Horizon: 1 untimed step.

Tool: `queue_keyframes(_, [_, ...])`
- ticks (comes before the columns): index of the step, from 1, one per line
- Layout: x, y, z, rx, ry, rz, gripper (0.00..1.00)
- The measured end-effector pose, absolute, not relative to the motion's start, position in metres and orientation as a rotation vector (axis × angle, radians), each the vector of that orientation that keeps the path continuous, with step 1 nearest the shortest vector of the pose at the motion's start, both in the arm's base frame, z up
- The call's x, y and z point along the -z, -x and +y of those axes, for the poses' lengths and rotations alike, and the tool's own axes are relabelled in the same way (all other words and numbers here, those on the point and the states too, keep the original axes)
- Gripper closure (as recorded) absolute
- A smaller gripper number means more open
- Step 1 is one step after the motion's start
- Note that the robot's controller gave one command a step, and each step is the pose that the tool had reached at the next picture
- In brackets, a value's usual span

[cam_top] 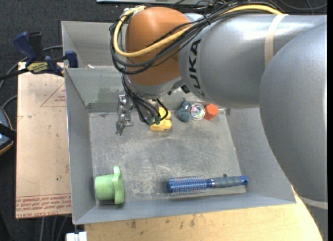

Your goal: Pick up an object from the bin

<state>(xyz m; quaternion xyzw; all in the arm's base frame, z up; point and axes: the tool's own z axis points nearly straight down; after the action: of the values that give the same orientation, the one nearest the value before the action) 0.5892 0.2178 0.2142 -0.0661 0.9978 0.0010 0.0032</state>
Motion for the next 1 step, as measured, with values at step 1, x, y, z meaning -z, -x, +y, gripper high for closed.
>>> queue_keyframes(1, [-0.2129, -0.5882, 0.2185, -0.003, 0.211, 3.131, 0.00])
